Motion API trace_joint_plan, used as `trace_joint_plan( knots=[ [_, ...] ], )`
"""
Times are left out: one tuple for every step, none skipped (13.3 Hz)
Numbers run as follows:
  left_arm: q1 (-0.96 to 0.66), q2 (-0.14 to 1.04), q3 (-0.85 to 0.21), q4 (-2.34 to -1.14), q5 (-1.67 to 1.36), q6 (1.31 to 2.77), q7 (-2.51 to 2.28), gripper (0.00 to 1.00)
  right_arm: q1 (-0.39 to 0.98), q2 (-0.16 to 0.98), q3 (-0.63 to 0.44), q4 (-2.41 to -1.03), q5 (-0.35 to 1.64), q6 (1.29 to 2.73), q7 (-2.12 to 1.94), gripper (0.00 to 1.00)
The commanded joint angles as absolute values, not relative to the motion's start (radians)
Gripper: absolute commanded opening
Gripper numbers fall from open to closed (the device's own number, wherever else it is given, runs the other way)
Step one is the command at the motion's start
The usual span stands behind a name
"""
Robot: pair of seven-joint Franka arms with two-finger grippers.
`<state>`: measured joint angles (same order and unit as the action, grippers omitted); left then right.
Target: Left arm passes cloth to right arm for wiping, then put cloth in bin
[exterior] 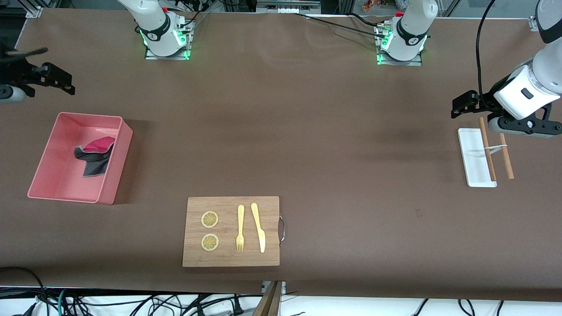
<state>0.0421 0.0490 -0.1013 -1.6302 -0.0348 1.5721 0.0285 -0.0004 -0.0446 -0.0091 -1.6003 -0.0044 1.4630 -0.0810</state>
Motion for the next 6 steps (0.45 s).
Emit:
trace_joint_plan(
  knots=[
    [0.043,0.058,-0.103,-1.601,-0.025,1.552,0.028,1.00,0.005,-0.055,-0.017,-1.578,0.031,1.433,-0.071,1.00],
    [0.043,0.058,-0.103,-1.601,-0.025,1.552,0.028,1.00,0.008,-0.055,-0.017,-1.578,0.031,1.433,-0.072,1.00],
    [0.043,0.058,-0.103,-1.601,-0.025,1.552,0.028,1.00,0.008,-0.055,-0.017,-1.578,0.031,1.433,-0.074,1.00],
    [0.044,0.058,-0.103,-1.601,-0.025,1.552,0.029,1.00,0.008,-0.055,-0.017,-1.580,0.031,1.433,-0.077,1.00],
    [0.044,0.057,-0.103,-1.601,-0.025,1.552,0.031,1.00,0.008,-0.055,-0.015,-1.578,0.029,1.431,-0.078,1.00],
    [0.044,0.058,-0.103,-1.601,-0.025,1.552,0.029,1.00,0.008,-0.055,-0.015,-1.580,0.031,1.428,-0.080,1.00]
  ],
)
